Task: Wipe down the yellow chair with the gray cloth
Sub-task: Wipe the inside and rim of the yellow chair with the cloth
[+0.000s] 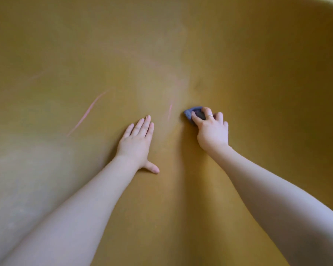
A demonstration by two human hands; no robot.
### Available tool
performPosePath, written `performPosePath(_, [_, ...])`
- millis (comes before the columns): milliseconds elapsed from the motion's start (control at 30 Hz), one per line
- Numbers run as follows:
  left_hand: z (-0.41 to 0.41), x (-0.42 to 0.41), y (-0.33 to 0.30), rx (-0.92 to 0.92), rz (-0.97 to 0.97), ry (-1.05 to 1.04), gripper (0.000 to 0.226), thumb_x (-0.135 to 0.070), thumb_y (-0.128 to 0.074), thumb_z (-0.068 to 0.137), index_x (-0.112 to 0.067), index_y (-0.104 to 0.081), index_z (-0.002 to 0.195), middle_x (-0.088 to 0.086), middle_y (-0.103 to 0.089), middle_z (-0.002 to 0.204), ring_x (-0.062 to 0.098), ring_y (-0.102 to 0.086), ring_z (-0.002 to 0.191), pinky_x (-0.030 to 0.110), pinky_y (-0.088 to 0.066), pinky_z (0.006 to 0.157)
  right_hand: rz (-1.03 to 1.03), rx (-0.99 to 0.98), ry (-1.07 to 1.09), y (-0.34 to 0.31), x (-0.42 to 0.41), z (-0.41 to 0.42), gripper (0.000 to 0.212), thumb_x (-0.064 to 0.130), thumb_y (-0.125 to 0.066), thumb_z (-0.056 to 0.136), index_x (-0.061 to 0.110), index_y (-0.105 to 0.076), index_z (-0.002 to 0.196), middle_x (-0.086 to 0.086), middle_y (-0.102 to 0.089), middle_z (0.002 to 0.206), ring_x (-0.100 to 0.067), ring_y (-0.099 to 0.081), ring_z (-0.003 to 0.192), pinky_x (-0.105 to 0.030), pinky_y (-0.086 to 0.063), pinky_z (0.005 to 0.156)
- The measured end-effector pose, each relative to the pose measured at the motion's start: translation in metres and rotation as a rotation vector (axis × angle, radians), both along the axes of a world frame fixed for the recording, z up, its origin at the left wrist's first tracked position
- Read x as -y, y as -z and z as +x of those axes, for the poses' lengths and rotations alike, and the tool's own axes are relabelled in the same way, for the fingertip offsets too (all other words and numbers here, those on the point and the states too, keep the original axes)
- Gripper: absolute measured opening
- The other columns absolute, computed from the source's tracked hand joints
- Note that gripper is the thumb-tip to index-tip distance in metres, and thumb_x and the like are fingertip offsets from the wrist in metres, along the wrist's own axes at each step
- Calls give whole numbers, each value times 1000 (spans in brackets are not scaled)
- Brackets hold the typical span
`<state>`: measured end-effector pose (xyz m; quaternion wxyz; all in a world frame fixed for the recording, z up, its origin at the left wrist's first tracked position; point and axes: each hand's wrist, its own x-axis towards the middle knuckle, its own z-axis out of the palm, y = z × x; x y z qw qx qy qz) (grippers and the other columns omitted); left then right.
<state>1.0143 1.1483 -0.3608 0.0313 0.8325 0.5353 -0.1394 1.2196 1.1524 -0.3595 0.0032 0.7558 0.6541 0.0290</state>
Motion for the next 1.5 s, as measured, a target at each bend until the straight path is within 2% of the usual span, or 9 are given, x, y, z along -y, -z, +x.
performPosePath(267, [3,0,-6,7,-21,-3,136,-71,-68,59,-8,13,148,7,23,155,19,13,145,36,3,117,-120,-121,-243,25,71,-71,48,21,-33,94,36,-33,139,-1,-25,149,-30,-29,122,-38,-25,95])
performPosePath(367, [2,1,-4,3,-13,-9,136,-73,-66,59,-8,13,148,6,23,155,19,14,145,36,3,117,-61,-65,-330,25,66,-61,51,25,-23,89,36,-43,135,-4,-38,143,-33,-40,114,-39,-33,87])
performPosePath(600, [2,-2,3,-21,7,-7,138,-78,-62,57,-10,16,147,4,26,154,17,16,144,35,5,116,107,-15,41,-3,-27,-8,51,10,-35,92,38,-41,134,-3,-31,143,-33,-33,115,-39,-31,87])
performPosePath(800, [6,-3,-2,-22,-9,-25,138,-75,-65,56,-10,17,147,4,27,154,17,17,144,35,6,116,37,-55,-12,7,-13,-21,60,6,-37,87,34,-32,140,-6,-20,151,-35,-28,123,-42,-28,96])
performPosePath(933, [7,1,-7,-33,-30,-28,137,-71,-69,57,-10,14,148,5,25,154,17,15,144,34,6,116,98,-76,-311,41,34,-43,53,17,-35,75,31,-61,120,-9,-58,124,-34,-53,101,-42,-47,81])
performPosePath(1000, [10,0,-12,-69,-27,-24,134,-69,-69,60,-8,11,148,8,23,155,19,13,145,35,6,116,92,-7,-421,43,38,-35,55,19,-31,72,34,-66,112,-4,-65,114,-30,-58,91,-36,-51,77])
performPosePath(1133, [18,-21,-31,-226,83,62,132,-68,-67,63,-4,10,148,14,24,153,24,14,144,36,7,116,217,163,-588,27,-3,-3,52,17,-32,76,33,-67,111,-3,-67,113,-32,-63,88,-33,-51,77])
performPosePath(1300, [28,-65,-49,-291,181,94,130,-67,-68,64,-12,15,148,18,32,149,27,21,142,37,8,116,418,307,-488,-16,-76,28,51,16,-33,78,28,-65,115,-1,-63,122,-32,-63,92,-33,-42,79])
performPosePath(1500, [29,-76,-40,-325,214,44,141,-65,-70,60,-5,28,142,11,34,150,22,22,142,35,10,115,619,93,-372,-21,-105,29,54,9,-32,77,20,-60,123,-6,-54,134,-42,-57,103,-41,-47,83])
